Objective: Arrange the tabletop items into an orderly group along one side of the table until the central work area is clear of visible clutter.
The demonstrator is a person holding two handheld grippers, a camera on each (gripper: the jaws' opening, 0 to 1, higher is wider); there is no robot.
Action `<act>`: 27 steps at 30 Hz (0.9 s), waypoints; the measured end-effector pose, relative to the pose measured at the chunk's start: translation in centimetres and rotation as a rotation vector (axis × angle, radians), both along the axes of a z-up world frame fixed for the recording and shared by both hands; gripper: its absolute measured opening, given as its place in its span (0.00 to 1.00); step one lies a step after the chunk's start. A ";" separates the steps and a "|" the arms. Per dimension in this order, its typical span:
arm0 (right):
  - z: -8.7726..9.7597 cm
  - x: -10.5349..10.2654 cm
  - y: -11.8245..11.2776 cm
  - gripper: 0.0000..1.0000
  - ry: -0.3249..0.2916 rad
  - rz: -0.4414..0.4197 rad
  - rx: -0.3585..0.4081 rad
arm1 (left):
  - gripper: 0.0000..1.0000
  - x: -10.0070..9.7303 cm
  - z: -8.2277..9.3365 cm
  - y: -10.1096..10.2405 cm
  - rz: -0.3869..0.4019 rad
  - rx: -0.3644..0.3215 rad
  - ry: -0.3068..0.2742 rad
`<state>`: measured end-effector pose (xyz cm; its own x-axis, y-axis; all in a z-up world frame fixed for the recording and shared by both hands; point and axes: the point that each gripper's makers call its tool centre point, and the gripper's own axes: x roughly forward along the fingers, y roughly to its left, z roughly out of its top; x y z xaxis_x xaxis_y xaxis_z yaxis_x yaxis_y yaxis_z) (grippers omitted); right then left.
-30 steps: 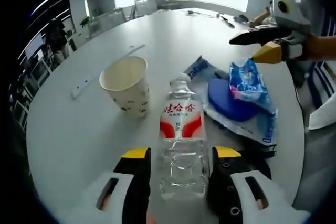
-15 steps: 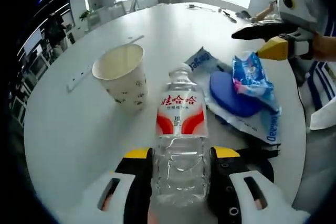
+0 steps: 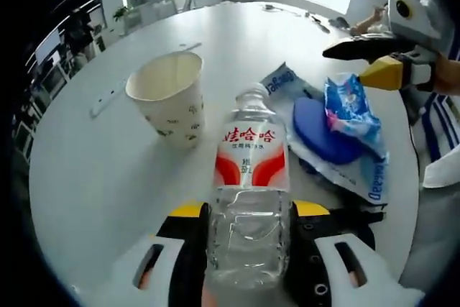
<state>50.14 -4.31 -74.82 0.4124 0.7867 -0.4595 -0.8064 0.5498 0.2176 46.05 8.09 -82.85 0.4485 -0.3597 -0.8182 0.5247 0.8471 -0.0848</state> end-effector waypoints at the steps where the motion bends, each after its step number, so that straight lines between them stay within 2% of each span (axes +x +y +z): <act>1: 0.0 0.0 0.1 0.43 0.002 -0.001 0.002 | 0.43 0.0 0.0 0.0 0.000 0.000 0.001; 4: 0.2 0.3 0.5 0.43 0.045 -0.026 0.032 | 0.42 0.1 0.0 0.0 -0.007 0.006 -0.004; 8: 0.7 0.8 1.5 0.43 0.160 -0.097 0.119 | 0.41 0.0 0.0 0.0 -0.019 -0.005 -0.007; 12: 0.8 1.5 2.5 0.43 0.335 -0.198 0.232 | 0.41 0.0 0.1 0.0 -0.009 -0.013 -0.016; 14: 0.6 1.6 3.0 0.43 0.405 -0.225 0.263 | 0.41 -0.1 0.0 0.0 -0.020 -0.008 -0.019; 22: -0.3 1.7 4.7 0.43 0.582 -0.289 0.311 | 0.40 -0.1 0.1 0.0 -0.012 -0.017 -0.031; 27: -1.2 1.9 5.7 0.42 0.647 -0.322 0.302 | 0.40 -0.1 0.1 0.0 -0.018 -0.019 -0.038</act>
<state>52.07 1.41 -76.06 0.3649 0.8027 -0.4717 -0.2791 0.5776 0.7671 45.92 8.04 -82.79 0.4721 -0.3833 -0.7939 0.5429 0.8359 -0.0807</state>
